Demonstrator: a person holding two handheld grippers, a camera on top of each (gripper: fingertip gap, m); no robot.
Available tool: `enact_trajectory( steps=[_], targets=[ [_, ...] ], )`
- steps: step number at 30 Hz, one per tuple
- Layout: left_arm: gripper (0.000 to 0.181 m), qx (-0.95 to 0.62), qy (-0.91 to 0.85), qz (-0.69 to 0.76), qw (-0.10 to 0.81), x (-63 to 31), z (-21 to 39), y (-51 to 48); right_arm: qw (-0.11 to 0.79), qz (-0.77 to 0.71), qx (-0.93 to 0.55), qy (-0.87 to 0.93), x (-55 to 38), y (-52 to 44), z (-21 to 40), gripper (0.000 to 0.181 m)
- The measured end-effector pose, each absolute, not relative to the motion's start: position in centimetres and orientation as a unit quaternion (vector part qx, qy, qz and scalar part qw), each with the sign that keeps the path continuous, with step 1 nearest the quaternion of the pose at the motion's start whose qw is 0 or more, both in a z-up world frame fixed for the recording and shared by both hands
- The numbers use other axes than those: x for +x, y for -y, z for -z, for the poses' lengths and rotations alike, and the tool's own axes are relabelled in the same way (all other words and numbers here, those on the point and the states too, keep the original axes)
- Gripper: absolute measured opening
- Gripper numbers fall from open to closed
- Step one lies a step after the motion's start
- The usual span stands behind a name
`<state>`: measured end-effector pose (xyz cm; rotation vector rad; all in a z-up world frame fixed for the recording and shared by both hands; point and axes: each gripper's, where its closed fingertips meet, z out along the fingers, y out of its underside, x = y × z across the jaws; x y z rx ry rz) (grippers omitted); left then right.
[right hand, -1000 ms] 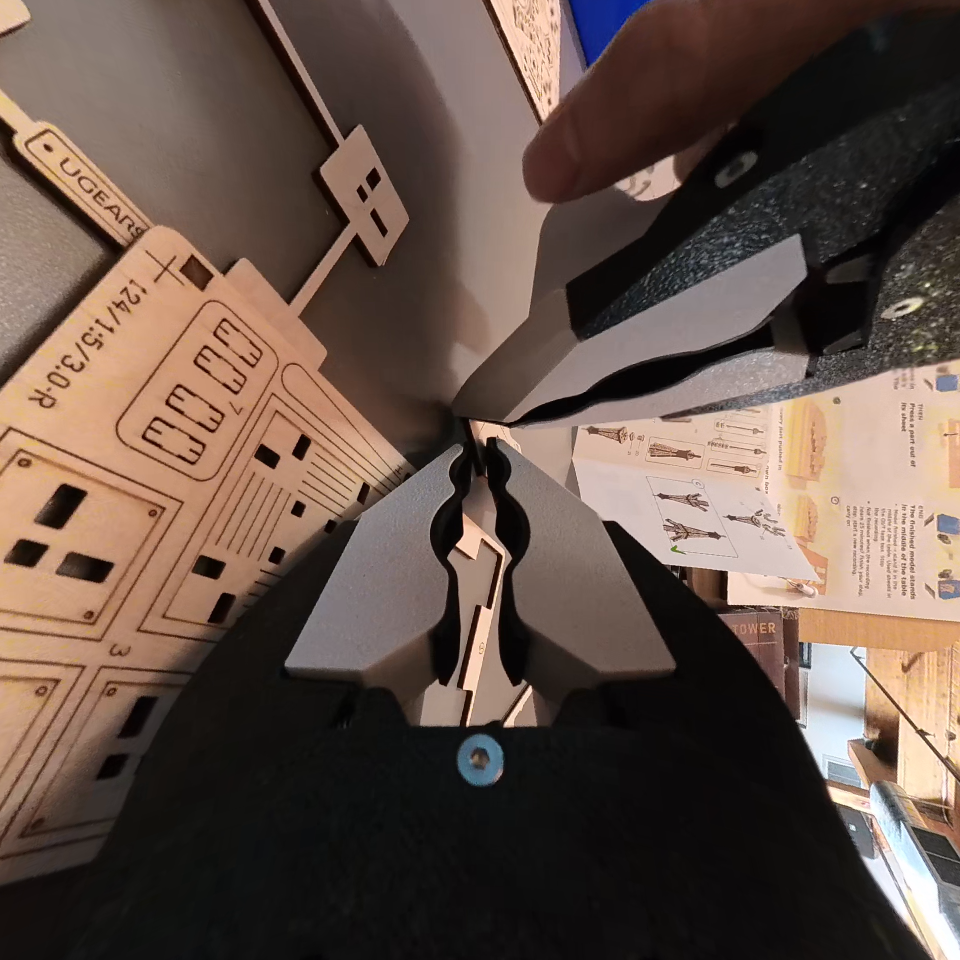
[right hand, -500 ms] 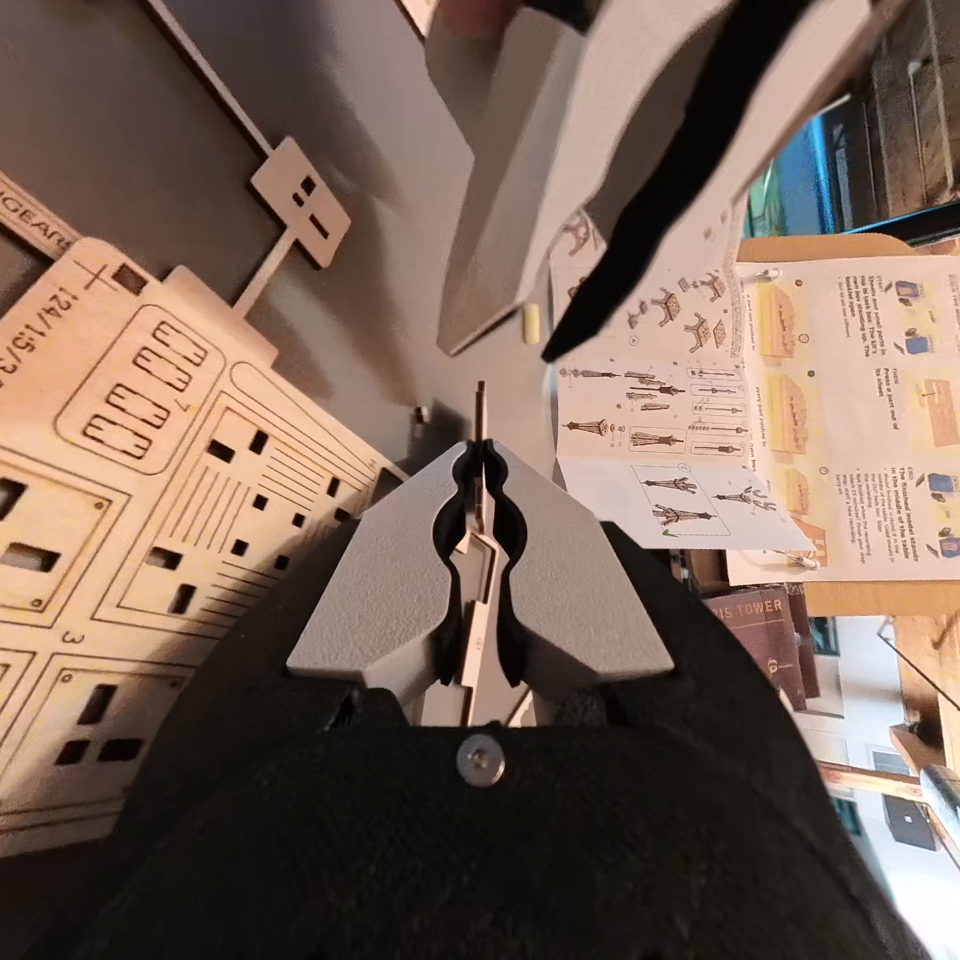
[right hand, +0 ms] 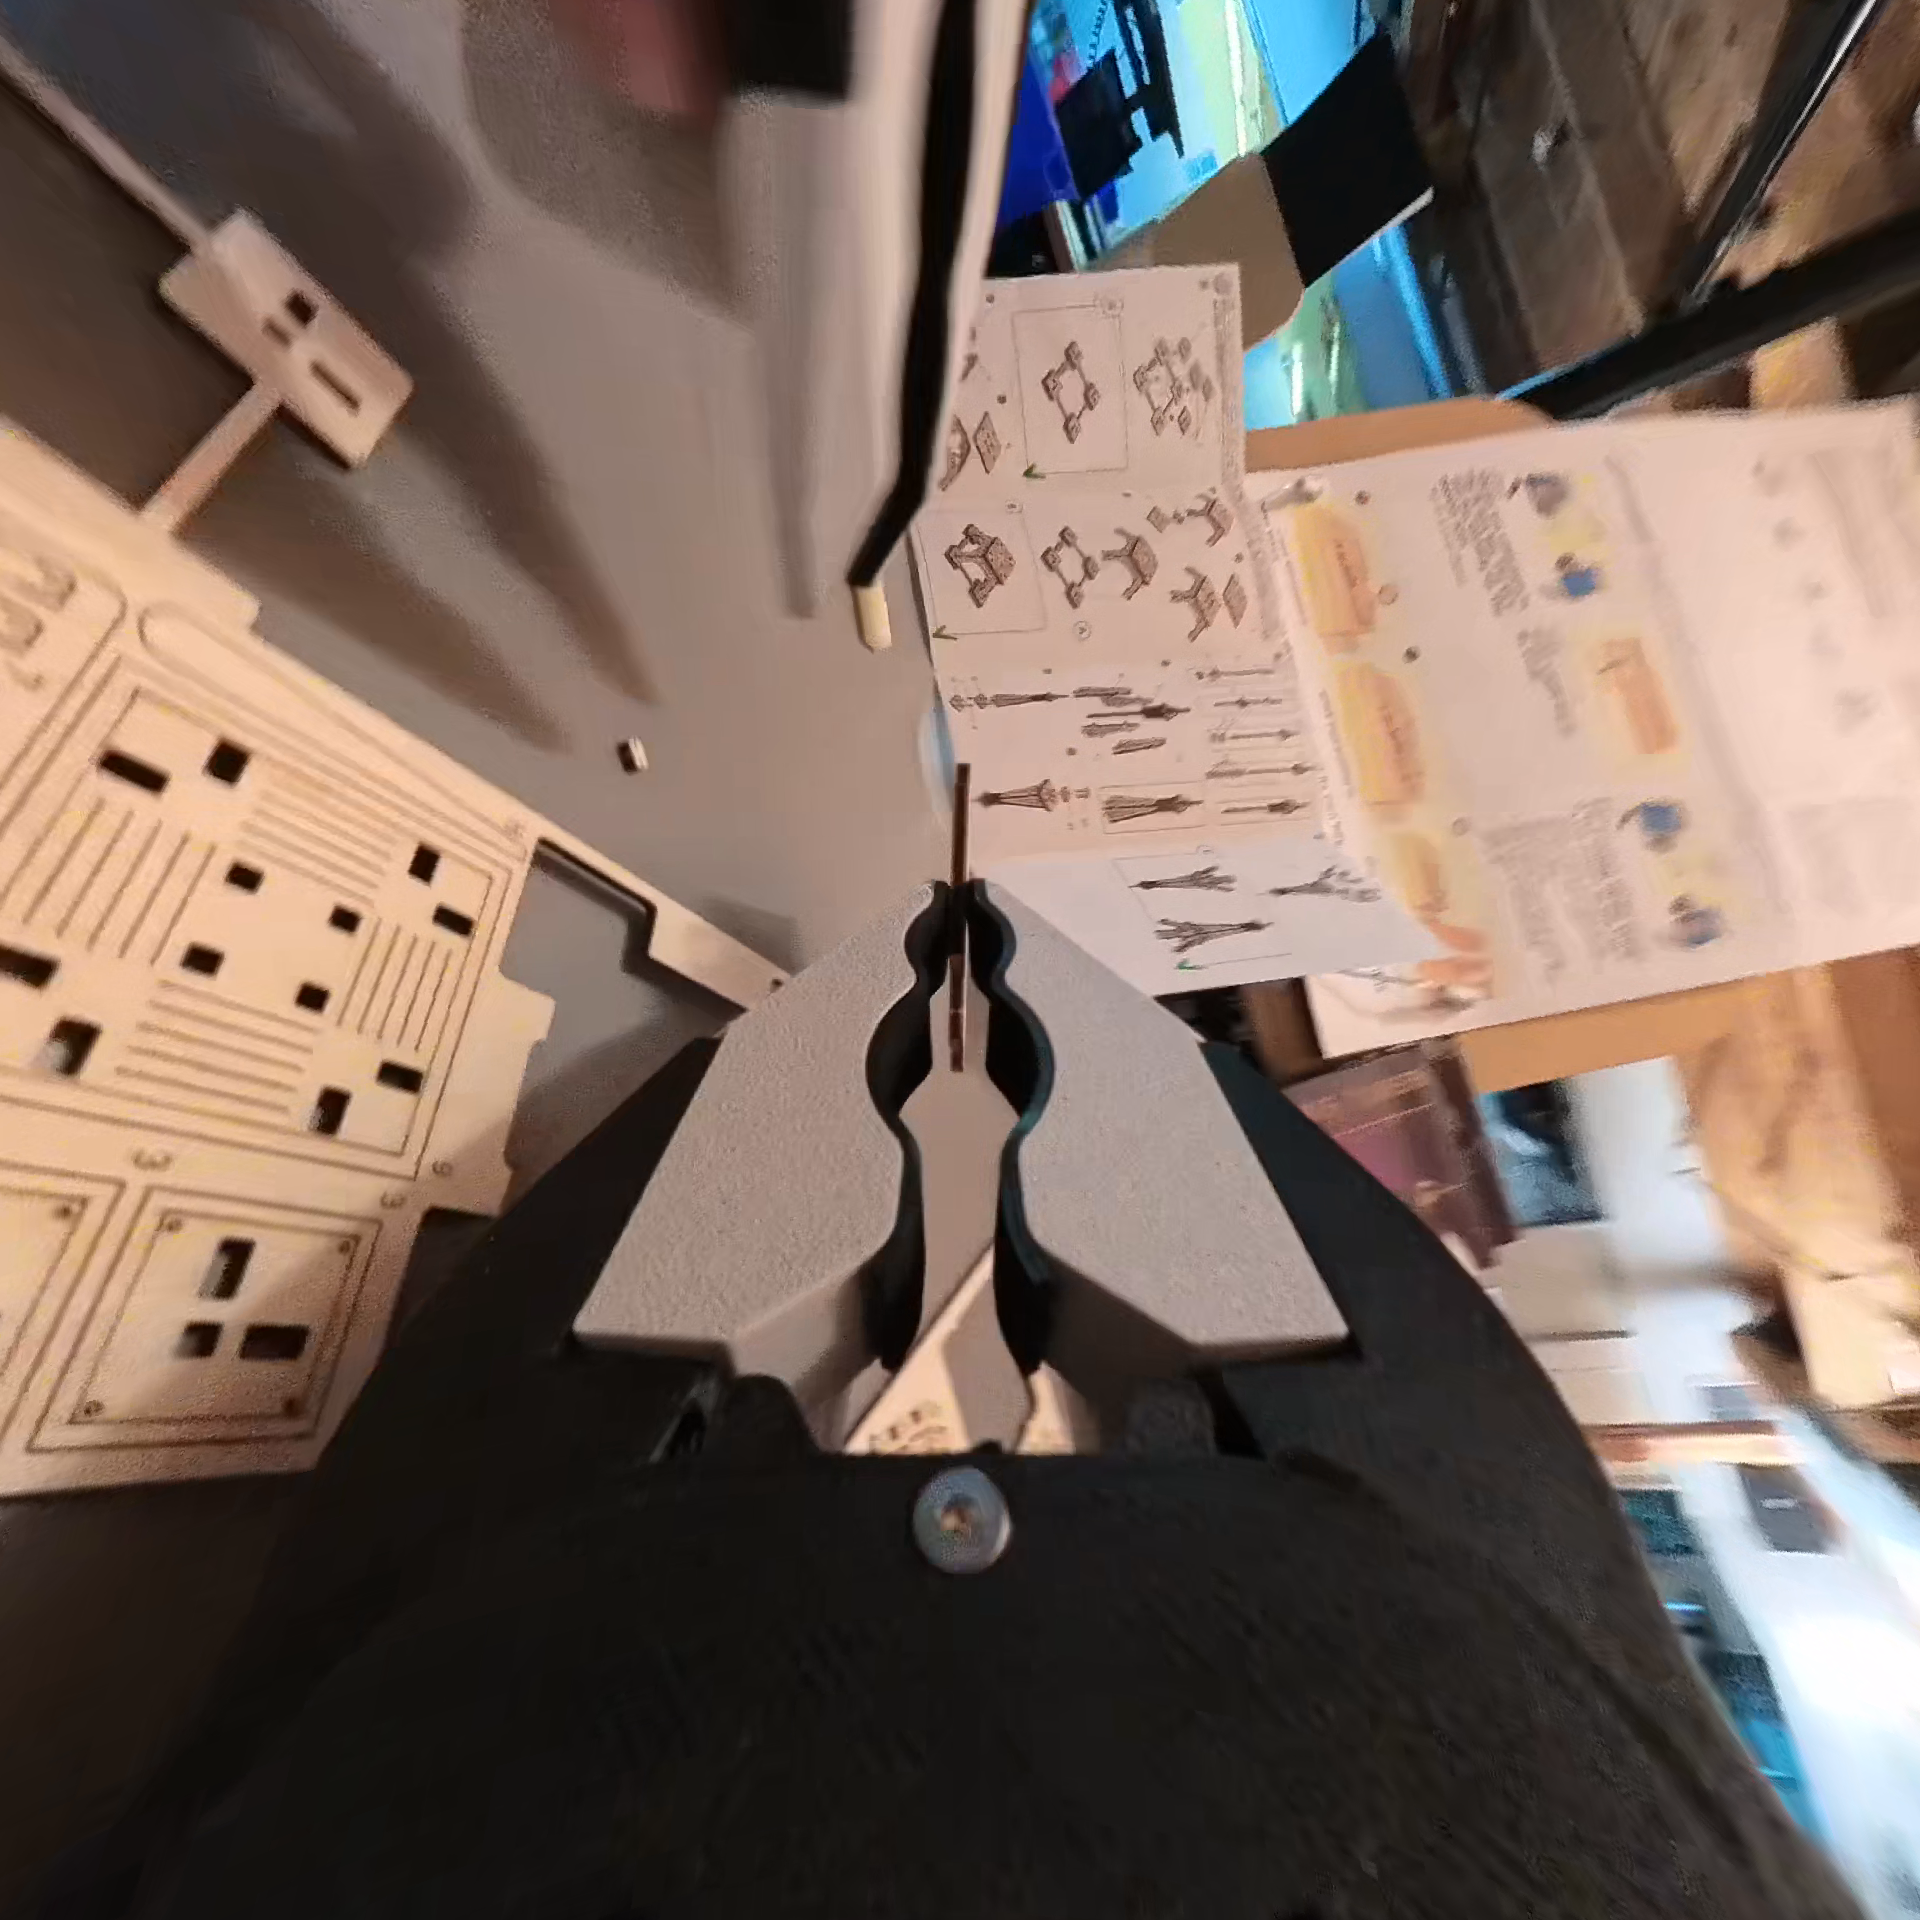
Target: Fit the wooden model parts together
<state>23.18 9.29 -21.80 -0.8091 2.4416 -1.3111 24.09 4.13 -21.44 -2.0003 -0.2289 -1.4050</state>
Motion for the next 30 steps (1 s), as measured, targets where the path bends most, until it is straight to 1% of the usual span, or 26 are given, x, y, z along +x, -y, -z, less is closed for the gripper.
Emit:
enact_trajectory(
  steps=[3, 5, 6, 7, 11, 12, 13, 15, 17, 19, 20, 21, 22, 24, 26, 28, 30],
  targets=[
    [0.029, -0.386, -0.726, 0.563, -0.082, 22.5, 19.1, -8.7, 0.31, 0.576, -0.744, 0.135, 23.4, -4.9, 20.6, 0.001],
    [0.028, -0.414, -0.666, 0.591, -0.189, 22.2, 18.0, -8.7, 0.295, 0.602, -0.722, 0.171, 22.6, -5.9, 19.8, 0.001],
    [0.028, -0.411, -0.653, 0.595, -0.224, 21.8, 17.8, -8.6, 0.289, 0.615, -0.71, 0.185, 22.2, -6.4, 19.4, 0.001],
    [0.028, -0.412, -0.65, 0.592, -0.242, 21.4, 17.8, -8.6, 0.285, 0.627, -0.697, 0.199, 21.7, -6.8, 19.0, 0.001],
    [0.025, -0.425, -0.65, 0.579, -0.248, 21.1, 18.2, -9.0, 0.278, 0.651, -0.665, 0.24, 20.1, -8.0, 18.1, 0.001],
    [0.021, -0.427, -0.647, 0.576, -0.258, 21.0, 18.3, -9.0, 0.276, 0.657, -0.656, 0.246, 19.8, -8.1, 17.8, 0.001],
    [0.012, -0.425, -0.638, 0.581, -0.275, 20.8, 18.0, -8.9, 0.272, 0.66, -0.653, 0.251, 19.7, -8.2, 17.8, 0.001],
    [0.004, -0.427, -0.617, 0.59, -0.298, 20.6, 17.6, -8.9, 0.267, 0.665, -0.65, 0.255, 19.6, -8.3, 17.7, 0.001],
    [0.002, -0.42, -0.614, 0.597, -0.301, 20.5, 17.5, -9.1, 0.284, 0.65, -0.656, 0.256, 19.4, -8.5, 17.9, 0.002],
    [0.0, -0.424, -0.609, 0.607, -0.285, 20.8, 17.3, -9.4, 0.316, 0.626, -0.675, 0.231, 19.7, -8.4, 18.3, 0.013],
    [0.0, -0.432, -0.609, 0.608, -0.27, 21.1, 17.4, -9.8, 0.352, 0.614, -0.678, 0.198, 19.8, -8.1, 17.7, 0.027],
    [0.0, -0.437, -0.61, 0.609, -0.258, 21.4, 17.5, -10.1, 0.402, 0.587, -0.686, 0.156, 19.8, -7.7, 17.1, 0.037],
    [0.0, -0.442, -0.608, 0.612, -0.245, 21.6, 17.5, -10.5, 0.458, 0.545, -0.694, 0.106, 20.0, -7.2, 16.7, 0.038],
    [0.0, -0.44, -0.601, 0.623, -0.24, 21.6, 17.0, -10.9, 0.573, 0.43, -0.697, -0.008, 20.3, -6.3, 15.8, 0.05],
    [0.0, -0.427, -0.59, 0.641, -0.244, 21.2, 16.4, -10.9, 0.654, 0.285, -0.69, -0.126, 21.0, -5.5, 15.5, 0.058],
    [0.0, -0.417, -0.572, 0.661, -0.25, 20.9, 15.7, -10.8, 0.711, 0.094, -0.659, -0.227, 21.3, -5.3, 15.6, 0.065],
    [0.0, -0.403, -0.566, 0.67, -0.26, 20.3, 15.5, -10.4, 0.737, -0.088, -0.619, -0.257, 20.1, -5.8, 15.4, 0.056]
  ],
)
